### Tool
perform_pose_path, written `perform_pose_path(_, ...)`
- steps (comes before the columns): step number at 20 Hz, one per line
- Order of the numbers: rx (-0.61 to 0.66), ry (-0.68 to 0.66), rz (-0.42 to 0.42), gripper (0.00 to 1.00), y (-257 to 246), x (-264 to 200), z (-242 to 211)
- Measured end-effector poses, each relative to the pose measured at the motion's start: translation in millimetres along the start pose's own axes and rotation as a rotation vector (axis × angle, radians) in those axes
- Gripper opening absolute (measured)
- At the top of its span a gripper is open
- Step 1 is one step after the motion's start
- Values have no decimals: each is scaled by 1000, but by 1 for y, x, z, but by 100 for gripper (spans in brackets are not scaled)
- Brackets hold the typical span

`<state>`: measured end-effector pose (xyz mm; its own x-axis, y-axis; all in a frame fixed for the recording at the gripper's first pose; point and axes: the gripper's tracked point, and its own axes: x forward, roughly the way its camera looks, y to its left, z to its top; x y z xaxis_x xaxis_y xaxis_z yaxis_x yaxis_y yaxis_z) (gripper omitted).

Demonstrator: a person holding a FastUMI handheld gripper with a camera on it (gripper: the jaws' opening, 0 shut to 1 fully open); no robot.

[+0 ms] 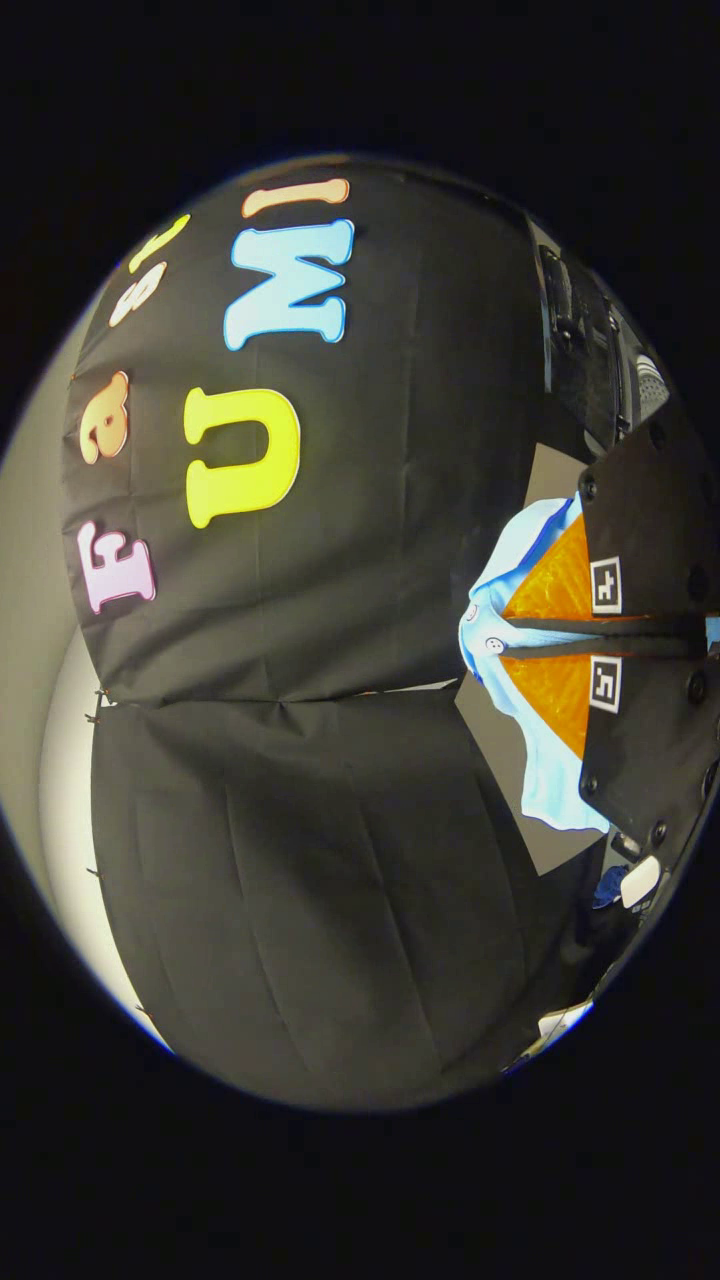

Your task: Put the clothes into the washing machine and then close the washing machine lid.

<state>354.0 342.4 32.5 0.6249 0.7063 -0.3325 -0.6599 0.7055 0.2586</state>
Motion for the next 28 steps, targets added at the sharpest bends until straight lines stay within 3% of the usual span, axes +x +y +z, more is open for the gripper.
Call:
perform_pose_path(14,52,-48,-122,2,-91,-65,7)
perform_pose_path(28,114,-48,-298,2,-195,-127,-13)
